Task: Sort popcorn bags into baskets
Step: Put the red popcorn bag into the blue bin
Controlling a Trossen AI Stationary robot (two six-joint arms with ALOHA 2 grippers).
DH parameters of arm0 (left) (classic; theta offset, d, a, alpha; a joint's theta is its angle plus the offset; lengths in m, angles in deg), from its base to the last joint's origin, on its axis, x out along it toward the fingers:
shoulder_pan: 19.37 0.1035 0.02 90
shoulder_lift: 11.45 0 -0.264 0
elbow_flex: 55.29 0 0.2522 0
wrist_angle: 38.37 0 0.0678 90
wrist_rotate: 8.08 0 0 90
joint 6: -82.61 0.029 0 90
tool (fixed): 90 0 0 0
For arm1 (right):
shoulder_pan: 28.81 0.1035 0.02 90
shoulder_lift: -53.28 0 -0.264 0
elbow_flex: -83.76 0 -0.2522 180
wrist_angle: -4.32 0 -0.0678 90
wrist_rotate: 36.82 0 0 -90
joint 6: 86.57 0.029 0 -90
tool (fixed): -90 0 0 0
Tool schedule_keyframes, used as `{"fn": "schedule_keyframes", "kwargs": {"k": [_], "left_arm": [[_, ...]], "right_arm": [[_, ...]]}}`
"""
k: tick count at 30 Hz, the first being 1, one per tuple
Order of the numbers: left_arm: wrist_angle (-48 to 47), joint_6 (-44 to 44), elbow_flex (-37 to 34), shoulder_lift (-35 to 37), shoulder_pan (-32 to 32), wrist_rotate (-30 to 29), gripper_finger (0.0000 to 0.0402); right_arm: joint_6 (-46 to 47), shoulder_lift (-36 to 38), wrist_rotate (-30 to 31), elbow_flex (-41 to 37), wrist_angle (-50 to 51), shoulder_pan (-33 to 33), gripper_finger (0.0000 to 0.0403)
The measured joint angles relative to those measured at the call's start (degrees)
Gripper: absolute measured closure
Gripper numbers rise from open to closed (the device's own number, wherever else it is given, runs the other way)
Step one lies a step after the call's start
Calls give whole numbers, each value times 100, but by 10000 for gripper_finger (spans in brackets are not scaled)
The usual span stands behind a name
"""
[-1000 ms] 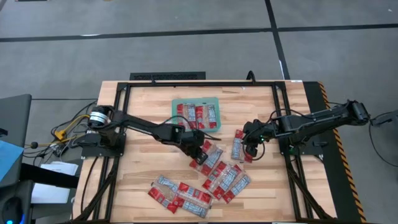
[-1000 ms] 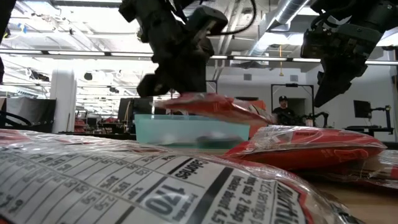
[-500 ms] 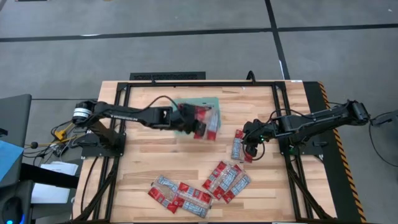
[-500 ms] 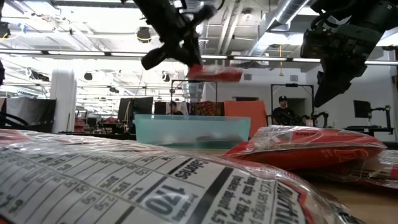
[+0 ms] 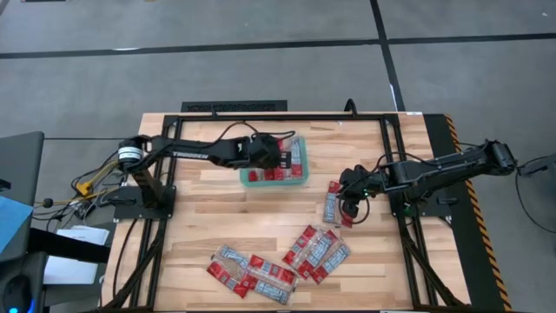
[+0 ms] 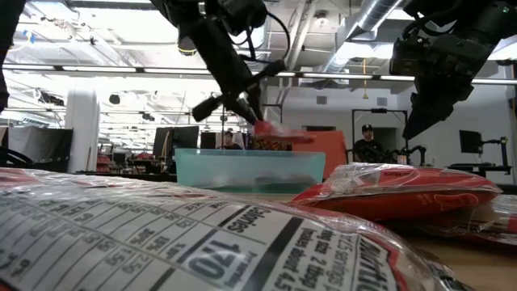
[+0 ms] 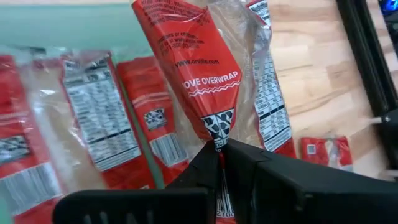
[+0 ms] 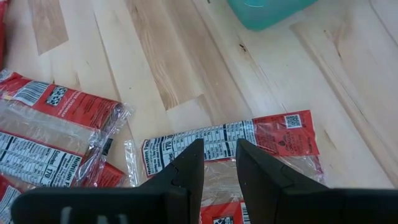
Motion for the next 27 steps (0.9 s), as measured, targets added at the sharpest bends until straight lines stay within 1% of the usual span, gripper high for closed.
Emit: {"fn": "schedule_keyframes", "kwargs": {"k": [3,6,12,17,21,25,27], "left_arm": [[-114,-106,0,-149,-2,-95,401],[-108,-20,-4,-270,46,-152,401],[142,17,-2,-448,133,19,401],[218,44,-2,-476,155,107,401],[261,164,-2,-476,176,-20,401],[283,71,-2,-476,225,172,399],[286,60,-2,-476,225,166,392]], "right_arm": [[0,1,1,0,-22,0,285],[0,2,1,0,-53,-4,285],[2,2,1,0,-86,-33,285],[2,2,1,0,-132,-37,285],[1,2,1,0,-139,-66,285],[0,2,7,2,-144,-71,285],[0,2,7,0,-150,-70,285]]}}
